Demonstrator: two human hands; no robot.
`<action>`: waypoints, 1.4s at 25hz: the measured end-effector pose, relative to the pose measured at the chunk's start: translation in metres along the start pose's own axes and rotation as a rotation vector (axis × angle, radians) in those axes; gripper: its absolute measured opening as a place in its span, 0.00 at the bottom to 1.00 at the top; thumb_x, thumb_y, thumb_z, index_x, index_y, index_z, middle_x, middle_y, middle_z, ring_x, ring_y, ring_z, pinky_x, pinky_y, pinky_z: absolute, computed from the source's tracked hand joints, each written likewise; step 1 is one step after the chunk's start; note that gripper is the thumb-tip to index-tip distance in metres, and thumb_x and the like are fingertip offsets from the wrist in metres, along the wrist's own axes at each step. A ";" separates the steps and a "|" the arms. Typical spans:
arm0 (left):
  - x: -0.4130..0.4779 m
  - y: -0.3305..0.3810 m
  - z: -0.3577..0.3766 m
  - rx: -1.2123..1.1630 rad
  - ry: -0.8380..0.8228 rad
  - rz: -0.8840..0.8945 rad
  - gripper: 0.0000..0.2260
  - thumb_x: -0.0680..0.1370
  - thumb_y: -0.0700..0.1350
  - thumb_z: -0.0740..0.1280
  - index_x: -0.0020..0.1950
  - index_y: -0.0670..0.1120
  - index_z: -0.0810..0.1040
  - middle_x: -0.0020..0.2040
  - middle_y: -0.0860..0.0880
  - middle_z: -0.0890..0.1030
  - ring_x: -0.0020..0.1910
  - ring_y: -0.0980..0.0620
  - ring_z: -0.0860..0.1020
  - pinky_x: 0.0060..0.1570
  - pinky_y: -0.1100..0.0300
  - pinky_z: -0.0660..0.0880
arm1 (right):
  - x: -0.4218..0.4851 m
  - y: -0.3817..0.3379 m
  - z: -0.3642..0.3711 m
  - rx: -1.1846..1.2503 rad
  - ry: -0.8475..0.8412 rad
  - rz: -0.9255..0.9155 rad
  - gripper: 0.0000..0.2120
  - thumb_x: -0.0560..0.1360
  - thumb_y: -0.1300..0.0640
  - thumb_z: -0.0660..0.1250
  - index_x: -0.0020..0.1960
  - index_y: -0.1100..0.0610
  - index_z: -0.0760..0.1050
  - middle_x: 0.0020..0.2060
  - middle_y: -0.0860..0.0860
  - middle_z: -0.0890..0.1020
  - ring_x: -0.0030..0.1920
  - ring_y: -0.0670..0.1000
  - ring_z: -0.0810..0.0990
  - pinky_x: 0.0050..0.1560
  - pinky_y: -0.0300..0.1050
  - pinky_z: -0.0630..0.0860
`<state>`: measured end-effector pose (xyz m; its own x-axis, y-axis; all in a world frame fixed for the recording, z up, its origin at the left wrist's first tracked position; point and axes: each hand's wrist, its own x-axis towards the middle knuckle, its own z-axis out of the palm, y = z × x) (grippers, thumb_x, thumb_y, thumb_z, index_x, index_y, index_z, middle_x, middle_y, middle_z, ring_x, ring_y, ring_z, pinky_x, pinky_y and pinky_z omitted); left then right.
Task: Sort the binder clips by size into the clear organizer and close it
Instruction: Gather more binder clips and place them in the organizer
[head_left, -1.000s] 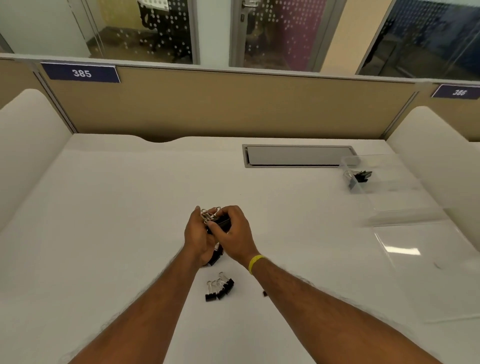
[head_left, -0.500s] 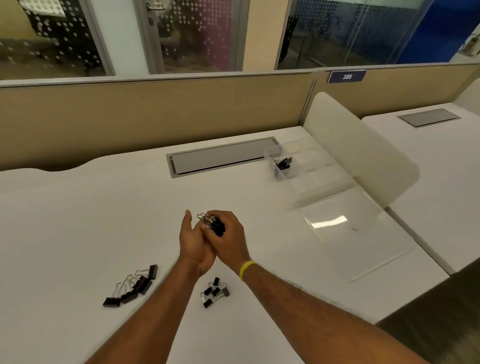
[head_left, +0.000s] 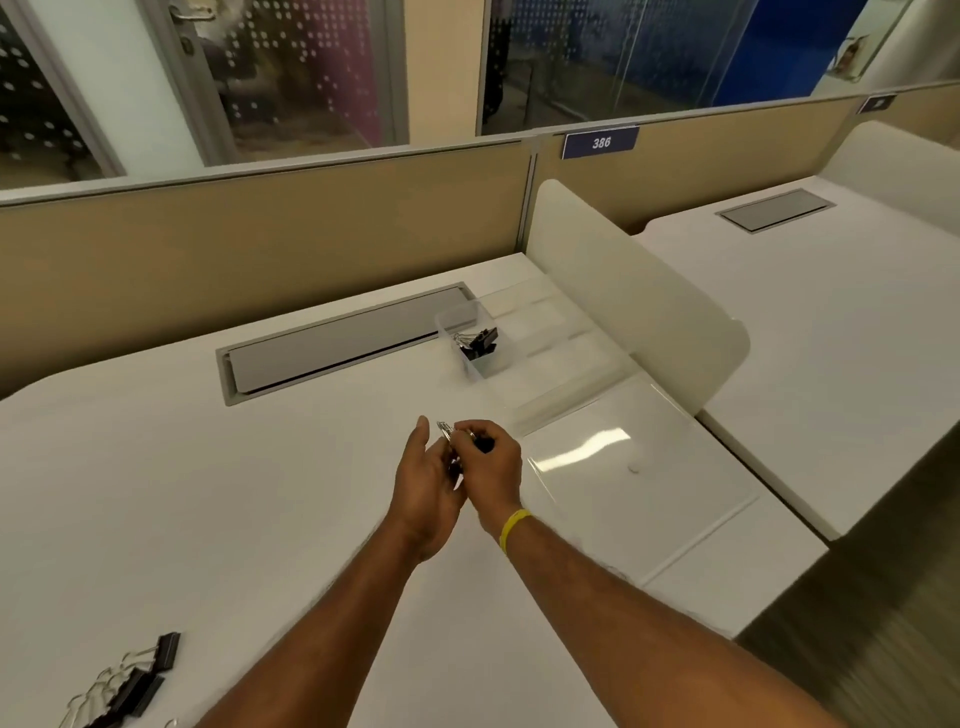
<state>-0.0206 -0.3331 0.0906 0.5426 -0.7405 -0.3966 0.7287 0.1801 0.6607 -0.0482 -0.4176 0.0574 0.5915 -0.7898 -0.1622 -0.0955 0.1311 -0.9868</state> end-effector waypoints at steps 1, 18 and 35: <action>0.013 -0.001 0.007 0.037 0.001 0.002 0.30 0.81 0.63 0.49 0.70 0.43 0.72 0.67 0.45 0.77 0.69 0.51 0.71 0.74 0.47 0.61 | 0.015 -0.004 -0.006 0.069 0.025 0.054 0.04 0.72 0.61 0.71 0.45 0.53 0.83 0.39 0.49 0.85 0.41 0.49 0.83 0.45 0.45 0.82; 0.169 0.037 0.029 0.827 0.313 0.335 0.26 0.79 0.62 0.54 0.73 0.52 0.67 0.72 0.53 0.70 0.71 0.54 0.66 0.67 0.60 0.61 | 0.283 -0.037 -0.037 -0.021 0.102 0.074 0.12 0.70 0.48 0.75 0.44 0.56 0.80 0.41 0.51 0.83 0.43 0.52 0.81 0.48 0.53 0.83; 0.167 0.033 0.008 1.134 0.403 0.349 0.25 0.81 0.60 0.54 0.75 0.49 0.63 0.77 0.49 0.63 0.75 0.50 0.60 0.74 0.51 0.56 | 0.305 -0.038 -0.047 -0.611 -0.097 -0.315 0.15 0.75 0.58 0.69 0.60 0.59 0.76 0.60 0.54 0.79 0.63 0.52 0.75 0.63 0.41 0.70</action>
<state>0.0911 -0.4560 0.0509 0.8691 -0.4787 -0.1243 -0.1403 -0.4797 0.8662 0.0981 -0.6921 0.0453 0.7315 -0.6738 0.1047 -0.3244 -0.4789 -0.8158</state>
